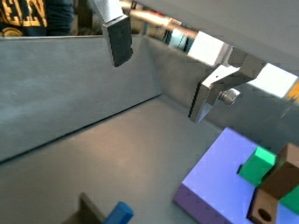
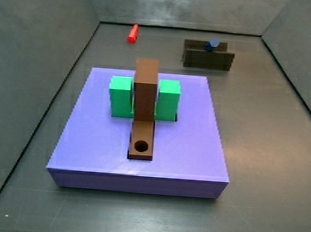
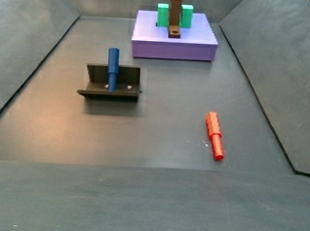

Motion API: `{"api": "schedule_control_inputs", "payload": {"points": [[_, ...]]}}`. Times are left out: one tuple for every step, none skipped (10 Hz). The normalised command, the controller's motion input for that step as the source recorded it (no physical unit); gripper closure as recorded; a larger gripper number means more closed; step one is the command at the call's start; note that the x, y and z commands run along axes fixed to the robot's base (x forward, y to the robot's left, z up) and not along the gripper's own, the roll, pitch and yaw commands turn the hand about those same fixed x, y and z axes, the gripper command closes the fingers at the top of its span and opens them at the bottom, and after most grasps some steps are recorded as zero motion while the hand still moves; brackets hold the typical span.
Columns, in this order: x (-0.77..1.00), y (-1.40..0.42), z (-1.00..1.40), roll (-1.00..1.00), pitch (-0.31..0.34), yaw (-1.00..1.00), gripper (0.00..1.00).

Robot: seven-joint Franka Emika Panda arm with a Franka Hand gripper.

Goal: Pick up the blue object. Move up. Place the blue object on the fixture. Regrasp the blue object. Move to above the board. Insert the blue object.
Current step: Regrasp the blue object.

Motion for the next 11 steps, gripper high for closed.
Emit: {"api": "schedule_control_inputs", "payload": {"points": [[0.22,-0.18,0.17,1.00,0.020,0.19,0.00],[0.33,-0.18,0.02,1.00,0.077,0.22,0.00],[0.34,-0.16,0.00,1.00,0.080,0.22,0.00],[0.36,-0.13,0.00,1.00,0.071,0.23,0.00],[0.34,-0.09,0.00,1.00,0.054,0.24,0.00],[0.44,-0.25,0.00,1.00,0.091,0.00,0.00],[0.30,-0.29,-0.06,1.00,0.054,0.00,0.00],[0.29,-0.17,-0.08,1.00,0.020,0.00,0.00],[0.10,0.00,-0.15,1.00,0.000,0.03,0.00],[-0.15,0.09,-0.39,1.00,0.000,0.21,0.00],[-0.37,0.24,-0.55,0.84,-0.031,0.38,0.00]]}}
